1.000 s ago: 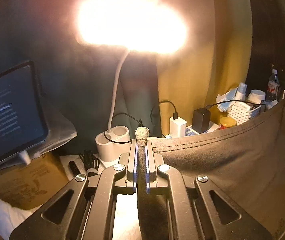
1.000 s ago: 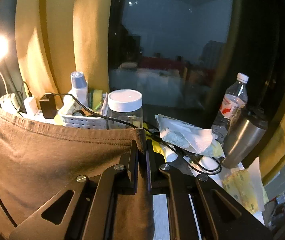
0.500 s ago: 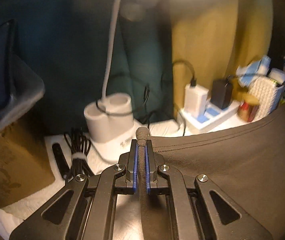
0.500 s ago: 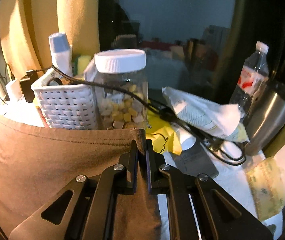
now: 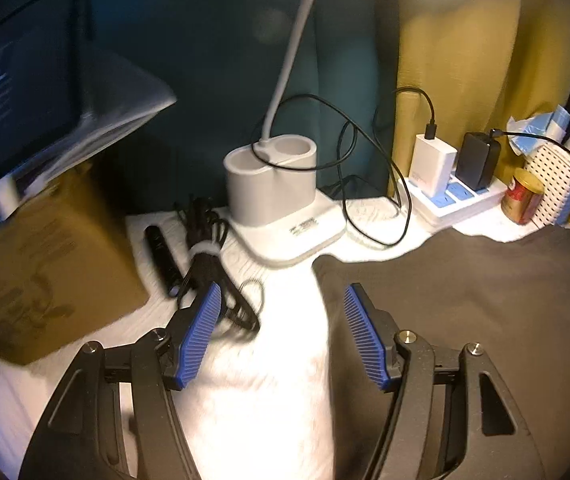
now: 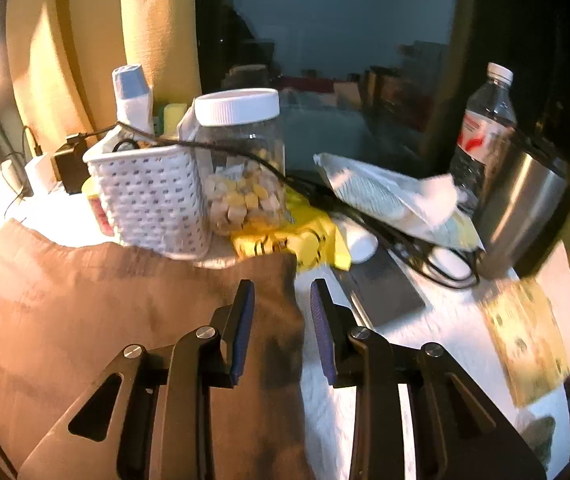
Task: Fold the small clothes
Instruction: 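Open both tools and release the folded hem onto the shirt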
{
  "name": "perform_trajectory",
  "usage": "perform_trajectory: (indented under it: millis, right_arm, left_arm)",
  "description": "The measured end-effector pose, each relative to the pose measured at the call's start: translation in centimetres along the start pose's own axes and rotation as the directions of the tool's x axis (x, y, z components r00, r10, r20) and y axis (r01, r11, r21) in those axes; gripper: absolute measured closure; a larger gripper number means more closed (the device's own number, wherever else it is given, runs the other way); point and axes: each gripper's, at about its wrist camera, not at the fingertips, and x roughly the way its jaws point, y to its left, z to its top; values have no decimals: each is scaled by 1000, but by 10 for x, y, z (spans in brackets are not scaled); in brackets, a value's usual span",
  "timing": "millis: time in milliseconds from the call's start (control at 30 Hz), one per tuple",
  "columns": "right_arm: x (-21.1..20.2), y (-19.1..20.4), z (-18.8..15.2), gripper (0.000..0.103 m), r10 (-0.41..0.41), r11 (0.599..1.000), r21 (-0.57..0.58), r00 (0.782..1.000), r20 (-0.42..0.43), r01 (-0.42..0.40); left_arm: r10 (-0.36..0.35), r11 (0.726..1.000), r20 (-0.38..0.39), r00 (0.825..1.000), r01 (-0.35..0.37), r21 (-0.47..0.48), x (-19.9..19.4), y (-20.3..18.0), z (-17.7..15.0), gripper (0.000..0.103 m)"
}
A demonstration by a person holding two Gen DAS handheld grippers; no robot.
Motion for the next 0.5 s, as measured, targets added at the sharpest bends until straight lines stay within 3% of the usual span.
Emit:
perform_trajectory:
  millis: [200,500]
  right_arm:
    - [-25,-3,-26,72,5,1000,20,1000,-25,-5]
    - [-64,-17,-76,72,7,997,81,998,-64,-2]
  left_arm:
    - [-38,997,-2,999,38,-62,-22,4,-26,39]
    - [-101,992,-37,994,98,-78,-55,-9,-73,38]
